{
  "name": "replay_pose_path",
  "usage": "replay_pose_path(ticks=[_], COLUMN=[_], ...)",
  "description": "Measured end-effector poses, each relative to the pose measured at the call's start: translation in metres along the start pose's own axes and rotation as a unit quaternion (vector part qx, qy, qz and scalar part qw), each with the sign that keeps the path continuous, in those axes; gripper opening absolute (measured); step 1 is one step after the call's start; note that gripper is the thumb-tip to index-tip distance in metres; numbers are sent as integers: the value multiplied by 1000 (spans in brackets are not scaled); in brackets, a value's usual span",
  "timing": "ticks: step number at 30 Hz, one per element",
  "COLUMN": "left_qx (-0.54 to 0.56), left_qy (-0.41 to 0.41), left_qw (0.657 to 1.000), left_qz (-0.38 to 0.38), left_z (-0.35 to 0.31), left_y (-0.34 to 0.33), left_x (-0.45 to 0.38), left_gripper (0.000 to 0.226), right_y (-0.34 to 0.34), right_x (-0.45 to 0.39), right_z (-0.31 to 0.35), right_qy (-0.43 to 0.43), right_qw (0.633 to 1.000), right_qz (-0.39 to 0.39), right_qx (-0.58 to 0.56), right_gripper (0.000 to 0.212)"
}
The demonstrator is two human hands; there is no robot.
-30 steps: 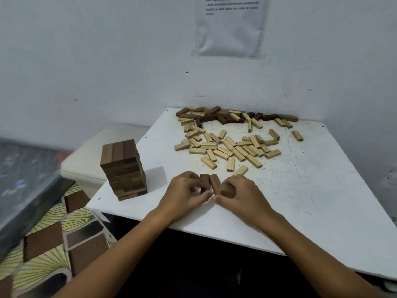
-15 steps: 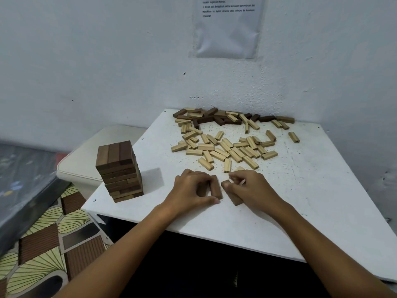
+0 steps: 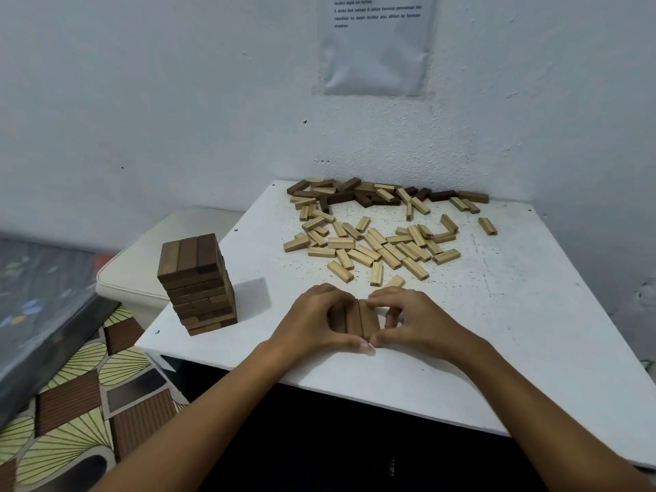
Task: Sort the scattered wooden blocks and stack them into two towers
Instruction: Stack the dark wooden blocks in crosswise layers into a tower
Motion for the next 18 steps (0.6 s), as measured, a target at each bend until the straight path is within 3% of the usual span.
replay_pose_path(ticks=[4,12,18], left_qx=[7,-8,5], left_qy=[2,11,24], left_qw=[1000,998,999], left_qz=[9,61,36], left_z=[4,12,11], left_y=[5,15,13], left_x=[-2,0,0], left_gripper=[94,85,72], right_y=[1,6,2], right_x=[-1,-7,-10], right_z=[0,-7,-11], right_qy=[-5,-10,-16], right_qw=[1000,999,999], right_qz=[-3,35,44], right_qx=[11,4,-13], right_gripper=[65,64,60])
Point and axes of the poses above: each hand's wrist, its own x-axis away from the middle knuckle, its own y-axis out of the back of the hand, z = x × y, the point moved 4 cm from there along -x, towards the middle knuckle, and after that the axes turned 1 degree about -z, right-handed, at the moved point
